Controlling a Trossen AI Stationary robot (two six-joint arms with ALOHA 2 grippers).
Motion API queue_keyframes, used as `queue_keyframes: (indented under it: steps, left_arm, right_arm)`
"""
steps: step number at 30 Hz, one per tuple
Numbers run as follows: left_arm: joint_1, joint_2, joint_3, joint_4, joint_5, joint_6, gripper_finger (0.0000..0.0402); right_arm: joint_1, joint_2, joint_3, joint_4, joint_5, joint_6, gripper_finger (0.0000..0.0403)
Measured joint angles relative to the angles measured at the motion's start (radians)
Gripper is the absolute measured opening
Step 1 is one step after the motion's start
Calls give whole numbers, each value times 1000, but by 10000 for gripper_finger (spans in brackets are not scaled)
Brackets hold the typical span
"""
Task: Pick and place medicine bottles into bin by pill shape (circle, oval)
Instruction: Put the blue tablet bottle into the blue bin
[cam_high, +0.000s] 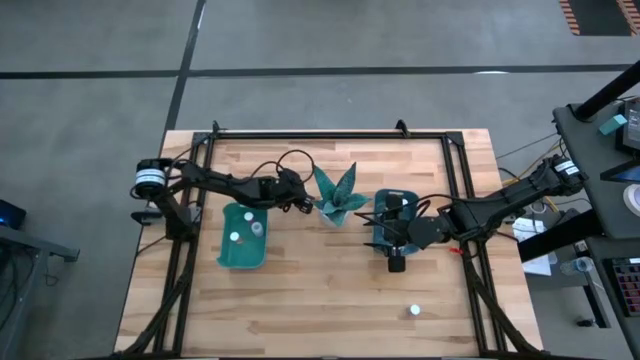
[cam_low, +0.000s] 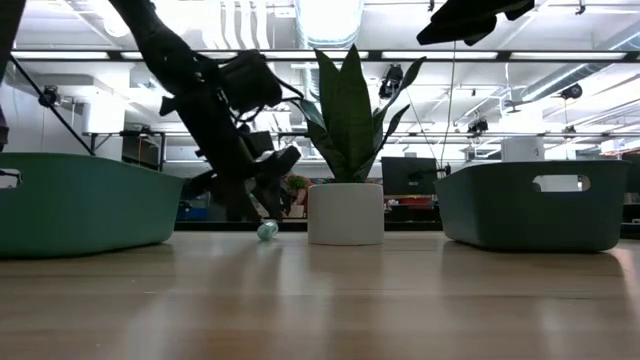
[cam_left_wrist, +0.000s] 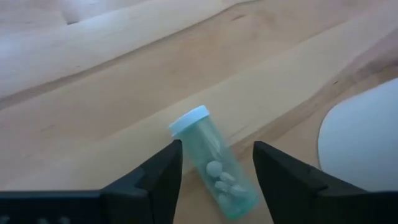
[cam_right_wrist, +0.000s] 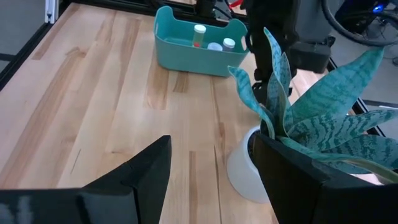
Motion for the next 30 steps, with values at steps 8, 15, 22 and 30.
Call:
queue_keyframes:
  steps: [8, 15, 22, 30]
  left_arm:
    - [8, 77, 0, 25, -18, 1, 183]
    - [8, 78, -4, 23, -24, 2, 152]
    - [8, 71, -8, 11, -21, 2, 59]
    - [15, -24, -7, -34, -39, 100, 54]
  right_arm:
    - [0, 0, 0, 3, 0, 0, 219]
    - [0, 0, 0, 4, 0, 0, 219]
    - [0, 0, 0, 4, 0, 0, 219]
    - [0, 0, 0, 12, 0, 0, 219]
